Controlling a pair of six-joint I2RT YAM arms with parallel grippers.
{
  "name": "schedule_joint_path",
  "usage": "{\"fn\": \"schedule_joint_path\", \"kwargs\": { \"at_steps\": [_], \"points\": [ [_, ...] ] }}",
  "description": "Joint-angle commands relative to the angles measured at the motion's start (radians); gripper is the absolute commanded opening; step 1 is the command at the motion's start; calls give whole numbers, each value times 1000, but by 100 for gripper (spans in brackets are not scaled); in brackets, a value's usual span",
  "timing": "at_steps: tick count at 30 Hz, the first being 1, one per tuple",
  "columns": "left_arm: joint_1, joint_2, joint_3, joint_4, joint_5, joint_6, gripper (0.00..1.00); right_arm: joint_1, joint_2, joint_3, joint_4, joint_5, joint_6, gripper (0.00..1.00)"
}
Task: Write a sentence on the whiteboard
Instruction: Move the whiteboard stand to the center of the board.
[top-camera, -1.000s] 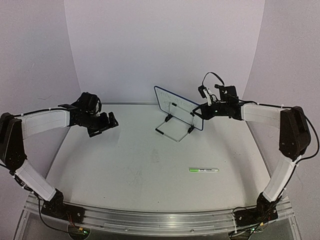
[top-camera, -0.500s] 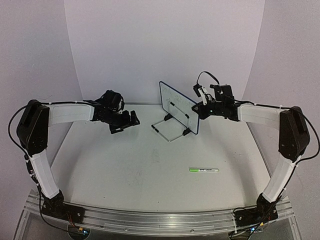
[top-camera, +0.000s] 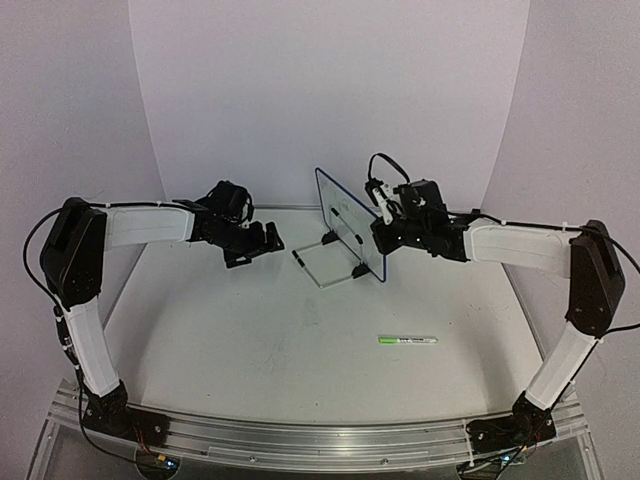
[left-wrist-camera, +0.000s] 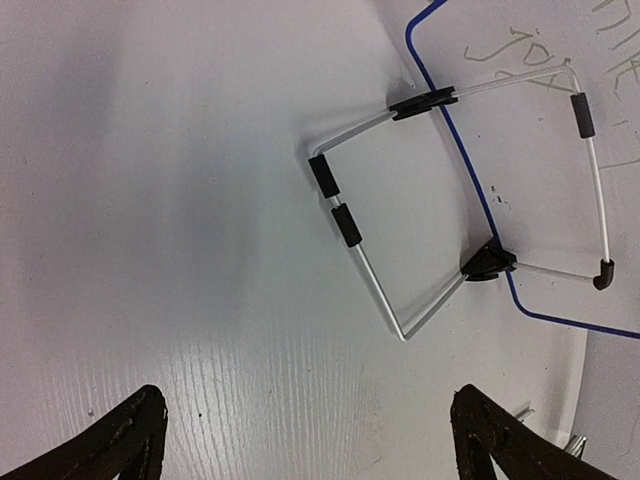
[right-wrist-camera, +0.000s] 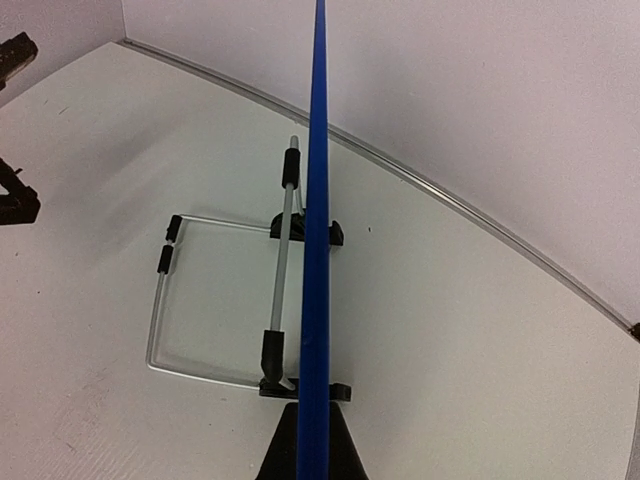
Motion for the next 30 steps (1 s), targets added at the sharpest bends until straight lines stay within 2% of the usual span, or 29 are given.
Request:
{"fn": "schedule_joint_path", "kwargs": {
  "at_steps": [1,10,15,19,23,27,30],
  "points": [
    [-3,-16,24,22,1,-7,98,79,-21,29,-3,134,90,0],
    [-3,-5,9,38,-8,-21,98,180,39,84,-15,279,238,0],
    [-8,57,33,63,5,-39,89,212,111,134,-29,326,249,0],
    [-21,107,68,55,-12,-41,80,223,142,159,-55,374,249,9],
    [-26,136,87,53,-22,-42,77,229,148,161,-60,391,244,20],
    [-30,166,111,49,-27,-42,75,238,134,161,-71,371,244,43],
    [-33,192,139,48,-34,-47,73,254,103,161,-86,356,239,57]
  ]
}}
